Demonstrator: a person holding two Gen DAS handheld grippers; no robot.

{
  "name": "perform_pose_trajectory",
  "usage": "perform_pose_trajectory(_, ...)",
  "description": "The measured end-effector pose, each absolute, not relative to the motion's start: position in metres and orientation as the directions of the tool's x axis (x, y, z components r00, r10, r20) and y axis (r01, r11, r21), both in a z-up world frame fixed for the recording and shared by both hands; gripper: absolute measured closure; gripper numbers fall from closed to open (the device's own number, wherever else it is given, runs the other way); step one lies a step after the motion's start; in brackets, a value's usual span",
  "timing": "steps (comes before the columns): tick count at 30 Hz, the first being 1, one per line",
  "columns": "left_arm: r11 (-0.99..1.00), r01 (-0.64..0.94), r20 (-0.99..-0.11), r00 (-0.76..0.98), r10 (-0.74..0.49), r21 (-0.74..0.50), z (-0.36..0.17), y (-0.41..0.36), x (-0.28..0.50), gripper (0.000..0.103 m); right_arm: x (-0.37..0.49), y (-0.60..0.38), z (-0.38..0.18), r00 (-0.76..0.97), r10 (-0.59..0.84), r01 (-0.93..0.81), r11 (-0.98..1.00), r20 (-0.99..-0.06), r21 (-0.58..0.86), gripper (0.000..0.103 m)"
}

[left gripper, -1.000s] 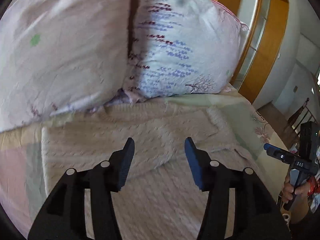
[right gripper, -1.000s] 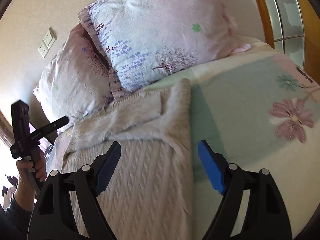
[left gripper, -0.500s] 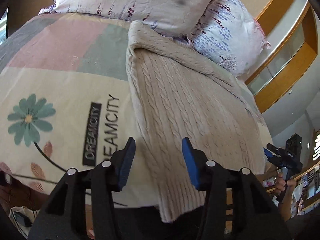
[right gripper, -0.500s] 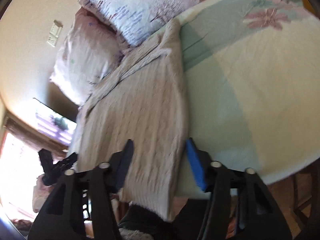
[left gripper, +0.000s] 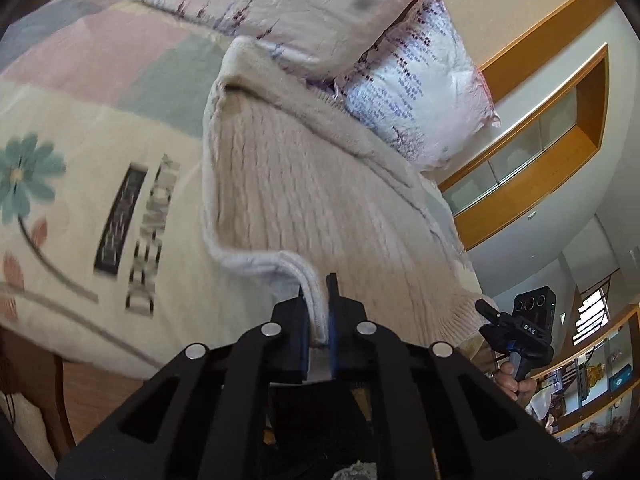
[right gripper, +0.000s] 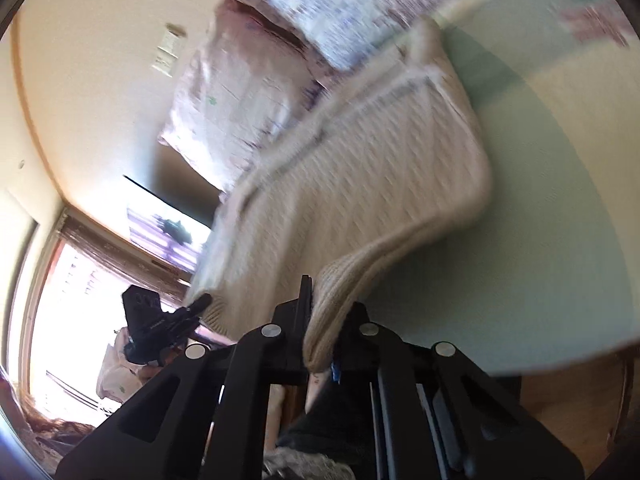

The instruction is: Fold small clothes

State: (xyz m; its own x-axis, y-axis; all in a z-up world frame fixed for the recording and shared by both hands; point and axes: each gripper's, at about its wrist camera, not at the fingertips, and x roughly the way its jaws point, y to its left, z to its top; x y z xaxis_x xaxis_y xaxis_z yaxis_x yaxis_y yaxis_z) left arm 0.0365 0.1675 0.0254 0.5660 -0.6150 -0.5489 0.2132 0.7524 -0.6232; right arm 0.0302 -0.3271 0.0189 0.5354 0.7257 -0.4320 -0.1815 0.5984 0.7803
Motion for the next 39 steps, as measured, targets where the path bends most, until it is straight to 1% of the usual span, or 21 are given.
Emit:
perform_pose_trajectory(5,0.81,0.24,-0.463,0.718,-0.519,-0.535,0.091,0.189,0.109,0.097,0.091,-0.337,0.077,0.637,0.741,-0.297,0.489,-0.211,0.82,0.095)
perform_pose_trajectory(7,0.838,0.23,-0.442,0.763,-0.471,-0.496,0.115,0.191,0.151,0.097,0.128,-0.343,0.092,0.678,0.718,-0.308,0.472,-0.157,0.826,0.095)
perform_pose_trajectory(10,0.863,0.21,-0.446,0.786,-0.428,-0.459,0.132,0.179,0.217,0.097,0.189,-0.352,0.097,0.732,0.67,-0.271,0.455,-0.125,0.848,0.095)
perform_pose_trajectory(12,0.886,0.194,-0.467,0.791,-0.395,-0.42,0.131,0.165,0.26,0.097,0.229,-0.358,0.089,0.759,0.639,-0.221,0.436,-0.127,0.872,0.095)
perform_pose_trajectory(14,0.913,0.17,-0.518,0.779,-0.355,-0.371,0.115,0.148,0.305,0.096,0.278,-0.359,0.075,0.785,0.585,-0.129,0.478,-0.205,0.869,0.094)
perform_pose_trajectory(16,0.928,0.101,-0.595,0.741,-0.311,-0.359,0.089,0.138,0.346,0.091,0.316,-0.353,0.055,0.781,0.524,-0.019,0.563,-0.339,0.826,0.082)
perform_pose_trajectory(17,0.924,0.069,-0.625,0.718,-0.307,-0.375,0.078,0.139,0.357,0.083,0.33,-0.351,0.045,0.754,0.503,0.034,0.611,-0.421,0.791,0.058)
perform_pose_trajectory(18,0.917,0.024,-0.639,0.71,-0.297,-0.398,0.071,0.146,0.36,0.073,0.335,-0.352,0.039,0.738,0.5,0.063,0.617,-0.453,0.784,0.038)
perform_pose_trajectory(19,0.906,0.006,-0.627,0.72,-0.298,-0.423,0.069,0.155,0.356,0.048,0.333,-0.356,0.035,0.74,0.509,0.06,0.6,-0.439,0.798,0.031)
perform_pose_trajectory(20,0.889,0.012,-0.595,0.74,-0.315,-0.457,0.067,0.168,0.346,0.036,0.325,-0.361,0.035,0.762,0.516,0.018,0.587,-0.391,0.81,0.018)
perform_pose_trajectory(21,0.879,0.022,-0.583,0.741,-0.334,-0.476,0.065,0.177,0.338,0.036,0.317,-0.365,0.038,0.785,0.507,-0.026,0.601,-0.355,0.799,0.012)
perform_pose_trajectory(23,0.86,0.031,-0.607,0.695,-0.385,-0.51,0.056,0.192,0.328,0.036,0.304,-0.372,0.043,0.825,0.461,-0.056,0.644,-0.328,0.763,0.011)
perform_pose_trajectory(25,0.834,0.037,-0.627,0.641,-0.443,-0.551,0.044,0.202,0.322,0.036,0.304,-0.379,0.047,0.817,0.483,-0.075,0.632,-0.316,0.772,0.011)
perform_pose_trajectory(27,0.831,0.023,-0.661,0.594,-0.458,-0.555,0.031,0.205,0.321,0.036,0.303,-0.382,0.047,0.829,0.478,-0.086,0.622,-0.291,0.778,0.011)
perform_pose_trajectory(31,0.802,0.056,-0.67,0.518,-0.533,-0.595,0.012,0.188,0.323,0.038,0.308,-0.383,0.04,0.815,0.482,-0.065,0.629,-0.323,0.775,0.011)
perform_pose_trajectory(34,0.795,0.058,-0.65,0.542,-0.533,-0.604,0.007,0.18,0.322,0.038,0.31,-0.381,0.034,0.789,0.51,-0.054,0.613,-0.343,0.788,0.011)
perform_pose_trajectory(35,0.776,0.042,-0.636,0.546,-0.546,-0.629,0.005,0.182,0.322,0.05,0.311,-0.38,0.033,0.782,0.52,-0.054,0.606,-0.344,0.794,0.011)
perform_pose_trajectory(36,0.738,0.012,-0.615,0.543,-0.571,-0.674,-0.001,0.185,0.322,0.059,0.31,-0.381,0.032,0.777,0.529,-0.057,0.6,-0.342,0.798,0.011)
perform_pose_trajectory(37,0.701,-0.02,-0.597,0.542,-0.592,-0.713,-0.007,0.19,0.322,0.077,0.311,-0.38,0.033,0.772,0.539,-0.062,0.592,-0.338,0.803,0.011)
perform_pose_trajectory(38,0.634,-0.051,-0.556,0.538,-0.633,-0.771,-0.017,0.195,0.322,0.083,0.31,-0.381,0.033,0.768,0.548,-0.066,0.582,-0.331,0.811,0.011)
perform_pose_trajectory(39,0.622,-0.059,-0.547,0.546,-0.635,-0.781,-0.018,0.196,0.321,0.083,0.31,-0.381,0.033,0.766,0.554,-0.067,0.573,-0.326,0.817,0.011)
